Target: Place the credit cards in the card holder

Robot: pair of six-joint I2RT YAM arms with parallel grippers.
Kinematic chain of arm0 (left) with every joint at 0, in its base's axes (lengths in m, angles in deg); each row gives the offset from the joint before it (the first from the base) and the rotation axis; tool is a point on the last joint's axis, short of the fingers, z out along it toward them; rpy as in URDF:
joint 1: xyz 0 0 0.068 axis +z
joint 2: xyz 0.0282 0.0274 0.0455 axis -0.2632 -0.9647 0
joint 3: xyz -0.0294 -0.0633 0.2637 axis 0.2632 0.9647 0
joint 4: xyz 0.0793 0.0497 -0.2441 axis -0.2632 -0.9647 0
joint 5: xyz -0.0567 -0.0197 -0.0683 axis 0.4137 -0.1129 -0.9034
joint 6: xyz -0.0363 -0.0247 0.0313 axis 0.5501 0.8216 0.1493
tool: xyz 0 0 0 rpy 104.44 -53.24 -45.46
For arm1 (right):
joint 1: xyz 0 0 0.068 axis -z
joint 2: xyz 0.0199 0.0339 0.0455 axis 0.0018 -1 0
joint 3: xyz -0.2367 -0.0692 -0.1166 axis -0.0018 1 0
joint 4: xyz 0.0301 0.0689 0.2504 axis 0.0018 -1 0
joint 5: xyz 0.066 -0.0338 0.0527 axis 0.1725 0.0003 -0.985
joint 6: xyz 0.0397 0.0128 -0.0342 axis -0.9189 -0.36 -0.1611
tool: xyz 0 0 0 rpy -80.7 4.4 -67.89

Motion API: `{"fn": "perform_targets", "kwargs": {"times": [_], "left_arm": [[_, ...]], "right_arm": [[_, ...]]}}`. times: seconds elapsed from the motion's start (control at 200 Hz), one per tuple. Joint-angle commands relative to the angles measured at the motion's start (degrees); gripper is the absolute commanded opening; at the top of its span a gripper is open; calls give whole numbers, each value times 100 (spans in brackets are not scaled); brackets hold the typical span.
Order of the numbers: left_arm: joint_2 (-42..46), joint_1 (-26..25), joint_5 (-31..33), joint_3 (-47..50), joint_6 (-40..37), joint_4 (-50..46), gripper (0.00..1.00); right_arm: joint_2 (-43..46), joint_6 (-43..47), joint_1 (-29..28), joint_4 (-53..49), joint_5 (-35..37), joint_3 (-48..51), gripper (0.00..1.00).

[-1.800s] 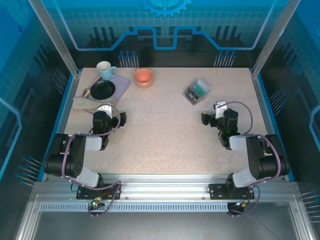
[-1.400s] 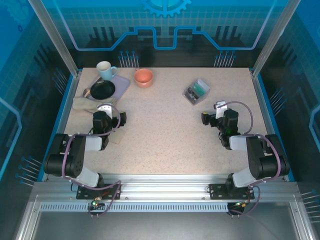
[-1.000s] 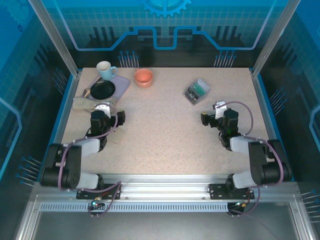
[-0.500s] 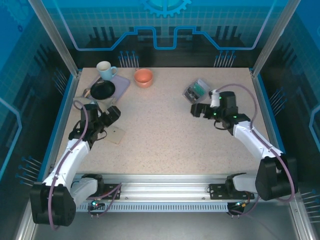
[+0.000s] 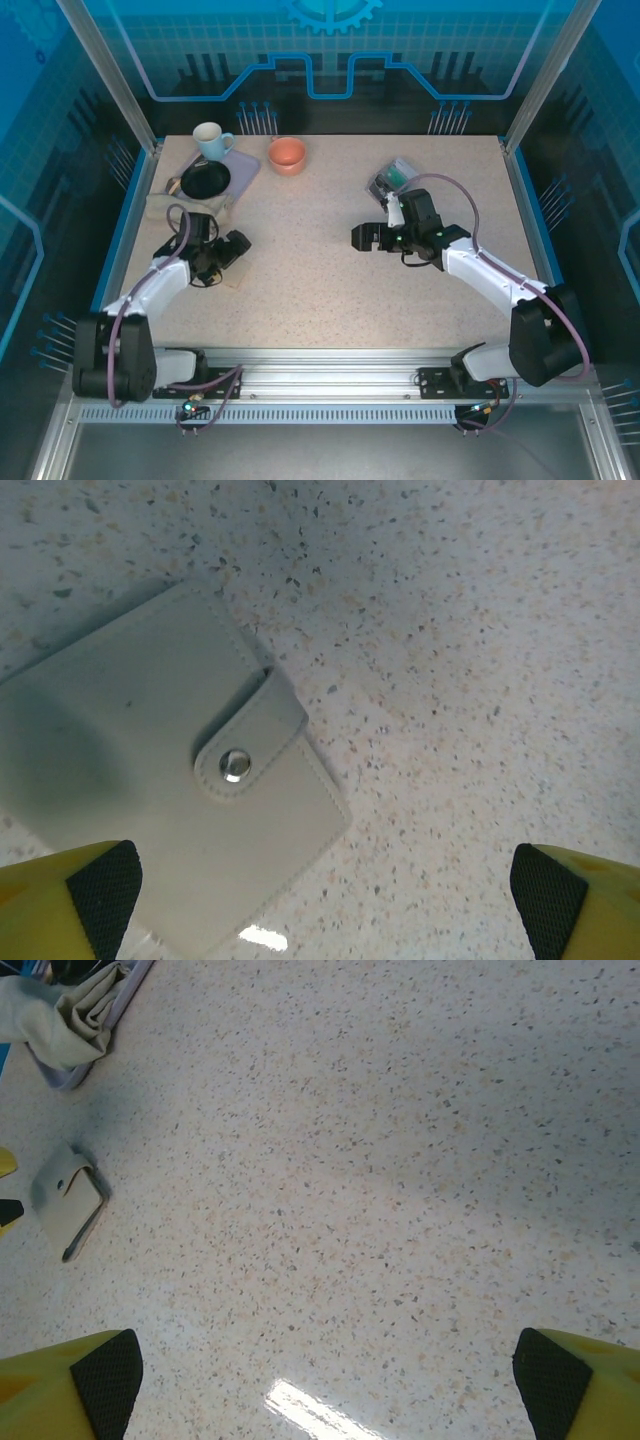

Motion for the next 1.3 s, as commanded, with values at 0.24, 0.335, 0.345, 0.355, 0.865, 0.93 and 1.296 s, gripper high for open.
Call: {"fn": "perform_targets", "kwargs": {"times": [0.24,0.335,0.345,0.355,0.865,0.93,1.296], "left_arm": [[-1489,-856,-1005,-545,-303,382,97],[-1859,-1639,-1143,-746,-276,545,97],[-1907,-1726,-1147,-804,-283,536,97],[-1939,-1810,-1148,-858,-282,534,96],[-1180,-2307,-793,-1761,257,127,91],[-979,-1835,-1421,-987,826,914,88],[-1142,-1938,-1960,-232,1591,2131,68]], "right_arm": [[-112,-189,-52,-512,496,-55,98],[-147,-330,-40,-554,662,22,96],[-151,-342,-32,-560,667,27,96],[-154,-361,-35,-563,676,29,96],[-770,-1150,39,-60,-566,122,65],[-1176,-1116,-155,-54,-746,-220,54],[-2541,-1082,-787,-574,-794,-1207,26]]}}
